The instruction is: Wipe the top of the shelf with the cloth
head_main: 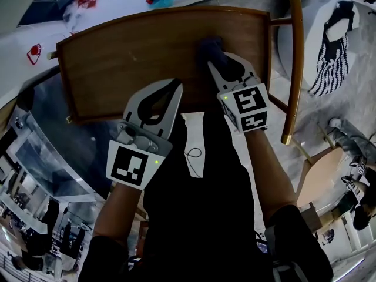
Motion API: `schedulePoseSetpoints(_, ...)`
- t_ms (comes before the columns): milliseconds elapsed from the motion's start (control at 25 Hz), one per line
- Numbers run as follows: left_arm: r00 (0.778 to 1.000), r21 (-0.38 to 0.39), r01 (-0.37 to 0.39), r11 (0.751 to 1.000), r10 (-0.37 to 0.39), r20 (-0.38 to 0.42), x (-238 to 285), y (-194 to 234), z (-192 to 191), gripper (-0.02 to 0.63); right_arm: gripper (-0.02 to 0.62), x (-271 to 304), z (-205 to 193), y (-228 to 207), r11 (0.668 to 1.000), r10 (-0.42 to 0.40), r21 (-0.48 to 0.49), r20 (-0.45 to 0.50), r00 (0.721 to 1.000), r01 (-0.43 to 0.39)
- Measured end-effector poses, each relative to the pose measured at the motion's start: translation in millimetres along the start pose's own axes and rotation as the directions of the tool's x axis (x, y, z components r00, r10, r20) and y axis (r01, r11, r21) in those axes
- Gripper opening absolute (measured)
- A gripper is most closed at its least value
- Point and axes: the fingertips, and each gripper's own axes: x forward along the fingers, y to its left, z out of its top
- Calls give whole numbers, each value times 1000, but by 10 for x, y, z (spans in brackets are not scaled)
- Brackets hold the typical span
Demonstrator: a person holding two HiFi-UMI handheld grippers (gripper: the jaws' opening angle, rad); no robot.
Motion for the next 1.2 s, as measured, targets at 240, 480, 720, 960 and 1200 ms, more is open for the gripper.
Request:
schedulePoseSetpoints(240,1000,-2,6,1000,-6,6,17,-48,3,18,107,-57,-13,-90,999,-35,-1,1,999,35)
schedulePoseSetpoints(480,999,-19,-25,999,26,22,-165,64,-2,18,107,-44,94,105,1000,-2,-31,10,1000,2)
schedulePoseSetpoints(720,994,-54,-104,993,106,33,-626,417,-105,18,107,217,333,746,992,90,-92,18,996,-88)
schedulePoseSetpoints(960,976,-99,-205,974,212,59,-1252,854,-227,18,107,561,536,1625,966,208,-160,15,978,-203)
schedulePoseSetpoints(1200,941,-152,-305,940,322,104,-1868,1262,-297,18,107,879,618,2479,919,319,-236,-34,947,-317)
